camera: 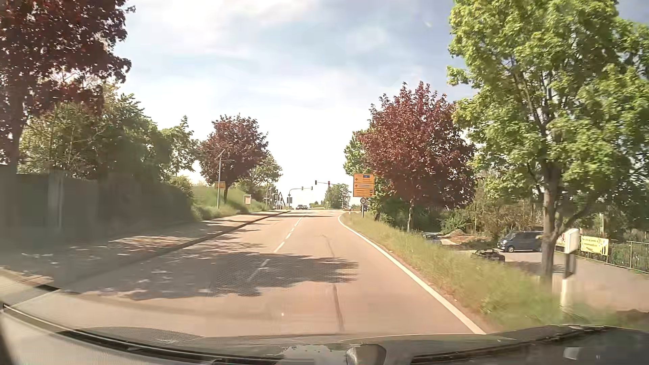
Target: Follow the waypoints while adhering to traffic rules and regulations
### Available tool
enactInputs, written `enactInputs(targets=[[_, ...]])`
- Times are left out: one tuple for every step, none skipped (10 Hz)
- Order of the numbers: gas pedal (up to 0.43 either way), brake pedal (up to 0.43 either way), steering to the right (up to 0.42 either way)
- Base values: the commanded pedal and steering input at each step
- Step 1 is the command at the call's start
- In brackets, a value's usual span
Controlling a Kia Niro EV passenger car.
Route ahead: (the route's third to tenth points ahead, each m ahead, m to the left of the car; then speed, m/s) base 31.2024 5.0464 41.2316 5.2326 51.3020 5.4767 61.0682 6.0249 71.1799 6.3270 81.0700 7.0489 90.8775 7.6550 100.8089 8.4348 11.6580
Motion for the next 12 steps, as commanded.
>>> enactInputs(targets=[[0.098, 0.0, -0.007], [0.098, 0.0, -0.007], [0.098, 0.0, -0.007], [0.098, 0.0, -0.007], [0.098, 0.0, -0.007], [0.098, 0.0, -0.008], [0.098, 0.0, -0.01], [0.067, 0.0, -0.014], [0.059, 0.0, -0.015], [0.047, 0.0, -0.016], [0.047, 0.0, -0.016], [0.047, 0.0, -0.016]])
